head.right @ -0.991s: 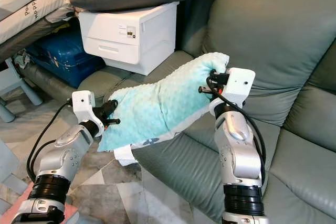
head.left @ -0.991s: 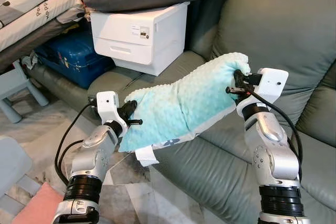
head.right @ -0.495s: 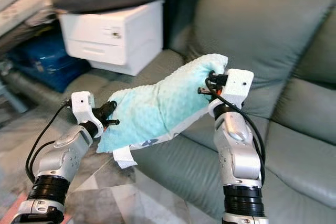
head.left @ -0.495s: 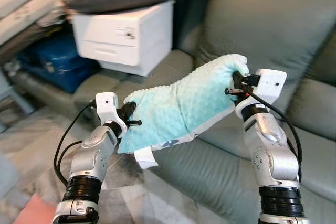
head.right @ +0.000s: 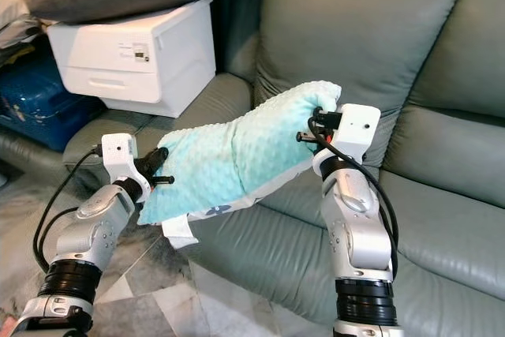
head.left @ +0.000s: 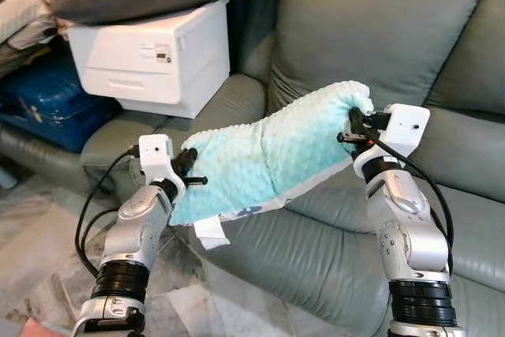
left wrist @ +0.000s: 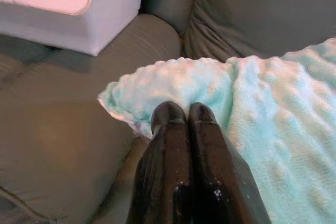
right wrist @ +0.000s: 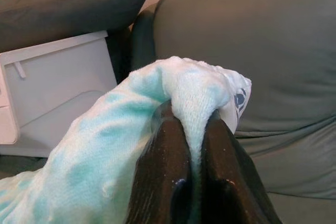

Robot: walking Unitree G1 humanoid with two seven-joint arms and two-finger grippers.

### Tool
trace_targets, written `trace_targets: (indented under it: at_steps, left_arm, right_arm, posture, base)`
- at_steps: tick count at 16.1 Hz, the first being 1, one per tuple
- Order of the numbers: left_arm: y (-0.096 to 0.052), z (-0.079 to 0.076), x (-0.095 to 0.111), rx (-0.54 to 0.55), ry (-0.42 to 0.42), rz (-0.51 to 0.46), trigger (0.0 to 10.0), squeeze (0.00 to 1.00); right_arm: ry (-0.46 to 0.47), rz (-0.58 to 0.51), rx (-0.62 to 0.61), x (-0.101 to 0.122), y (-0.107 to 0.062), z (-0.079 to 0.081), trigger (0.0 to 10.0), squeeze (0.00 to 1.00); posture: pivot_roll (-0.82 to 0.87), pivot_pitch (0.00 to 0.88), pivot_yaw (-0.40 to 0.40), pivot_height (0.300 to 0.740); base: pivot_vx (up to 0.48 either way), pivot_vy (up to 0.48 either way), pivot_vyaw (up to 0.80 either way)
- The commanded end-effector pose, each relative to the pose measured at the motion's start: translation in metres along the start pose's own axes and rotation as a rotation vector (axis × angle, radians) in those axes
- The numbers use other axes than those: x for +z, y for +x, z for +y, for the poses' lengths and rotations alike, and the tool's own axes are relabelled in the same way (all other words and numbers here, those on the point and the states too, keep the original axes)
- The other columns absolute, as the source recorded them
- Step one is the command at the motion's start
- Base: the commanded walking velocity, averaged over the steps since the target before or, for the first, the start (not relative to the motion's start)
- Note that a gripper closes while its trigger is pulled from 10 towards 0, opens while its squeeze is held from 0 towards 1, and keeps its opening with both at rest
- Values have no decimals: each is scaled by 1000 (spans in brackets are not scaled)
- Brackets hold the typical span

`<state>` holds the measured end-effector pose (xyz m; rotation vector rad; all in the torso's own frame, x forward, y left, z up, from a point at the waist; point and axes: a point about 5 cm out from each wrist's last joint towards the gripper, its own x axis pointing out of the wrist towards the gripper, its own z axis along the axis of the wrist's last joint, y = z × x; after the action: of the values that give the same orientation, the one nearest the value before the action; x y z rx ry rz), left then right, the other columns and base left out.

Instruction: Move the pillow to the sofa

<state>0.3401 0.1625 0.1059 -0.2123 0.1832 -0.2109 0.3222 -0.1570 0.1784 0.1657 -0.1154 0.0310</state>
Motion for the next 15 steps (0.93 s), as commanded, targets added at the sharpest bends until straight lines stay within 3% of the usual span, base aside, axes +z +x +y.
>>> trace_targets:
  at_steps: [1, 8, 15]
  left_arm:
    - [1, 3, 6, 7, 33, -16, 10000, 0]
    - [4, 4, 10, -22, 76, -35, 10000, 0]
    - [4, 2, 6, -39, 73, -1, 10000, 0]
  right_arm:
    - [6, -10, -1, 2, -1, 1, 10000, 0]
    - [11, -9, -7, 1, -3, 1, 10000, 0]
    - [14, -16, -12, 2, -3, 1, 10000, 0]
  posture:
    - [-164, 7, 71, 740]
    - [-169, 13, 77, 740]
    - [-166, 21, 82, 740]
  base:
    - [0, 0, -781]
    - [0, 45, -781]
    - [0, 442, 0]
